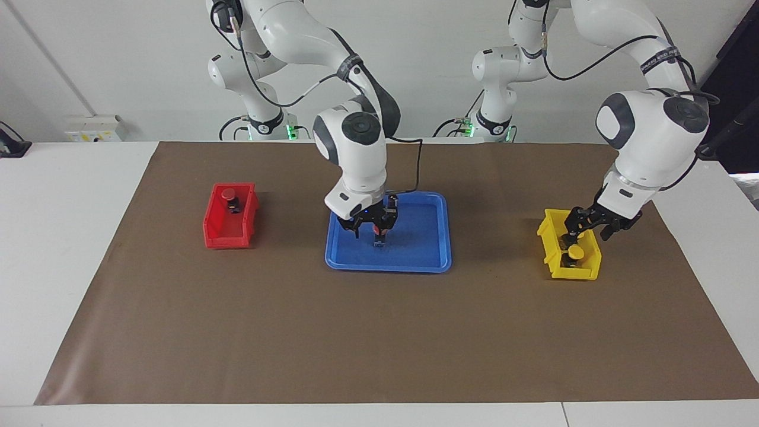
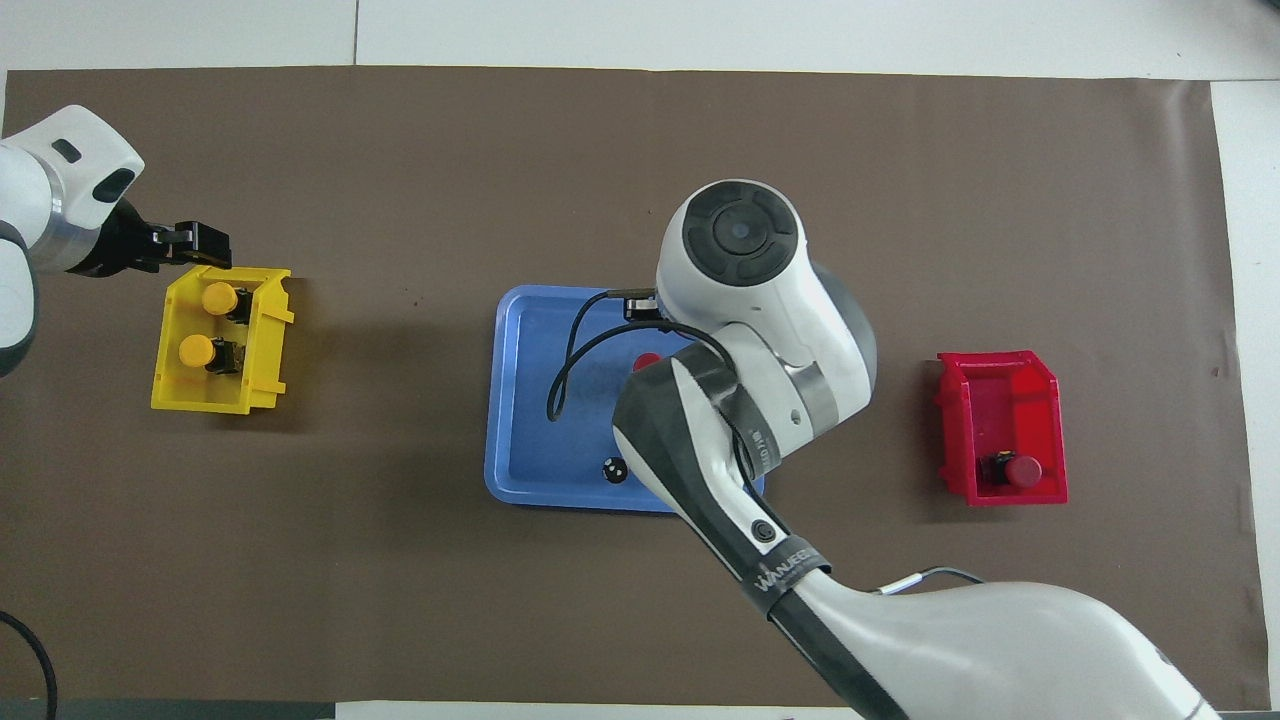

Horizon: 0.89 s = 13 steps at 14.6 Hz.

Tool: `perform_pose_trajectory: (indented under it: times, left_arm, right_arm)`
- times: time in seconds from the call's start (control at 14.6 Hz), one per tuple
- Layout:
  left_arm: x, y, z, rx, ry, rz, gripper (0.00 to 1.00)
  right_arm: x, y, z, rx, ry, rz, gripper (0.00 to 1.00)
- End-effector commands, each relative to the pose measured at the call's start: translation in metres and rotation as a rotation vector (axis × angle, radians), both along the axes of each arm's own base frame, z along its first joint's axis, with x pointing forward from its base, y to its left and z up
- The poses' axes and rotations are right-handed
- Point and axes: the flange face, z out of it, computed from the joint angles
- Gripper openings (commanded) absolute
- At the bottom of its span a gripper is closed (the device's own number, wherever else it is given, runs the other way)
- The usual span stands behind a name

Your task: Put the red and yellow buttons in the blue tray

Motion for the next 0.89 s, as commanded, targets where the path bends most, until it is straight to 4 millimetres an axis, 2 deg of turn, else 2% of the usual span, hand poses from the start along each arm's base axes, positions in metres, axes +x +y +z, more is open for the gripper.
perform_pose_trajectory:
  times: [0.0,0.14,0.34,0.41,0.62,0.75,0.82]
  left_arm:
    - [-0.001,0.005,-0.012,-0.002,-0.022,-0.004,0.72]
    - [0.001,0.017,-0.021,-0.002,-0.008,0.015,0.68]
    - [-0.001,0.018,-0.038,-0.002,0.010,0.013,0.68]
    - [0.001,0.018,-0.046,-0.001,0.016,0.008,0.68]
    - [0.003,0.022,-0.057,-0.002,0.025,0.011,0.68]
    - [0.002,0.027,-0.065,-0.002,0.039,0.018,0.68]
    - [0.001,0.028,-0.066,-0.002,0.042,0.020,0.67]
  right_arm:
    - [-0.021,-0.083,0.047,-0.006,0.036,0.006,0.60]
    - [-0.059,-0.146,0.048,-0.001,0.060,0.038,0.62]
    - [-0.125,-0.234,0.038,0.012,0.033,0.147,0.62]
    - [-0.139,-0.260,0.035,0.016,0.033,0.177,0.63]
    - [-0.160,-0.331,0.016,0.019,0.014,0.209,0.64]
    - [-0.164,-0.361,0.009,0.018,0.011,0.219,0.65]
    - [-0.166,-0.366,0.002,0.020,0.021,0.208,0.65]
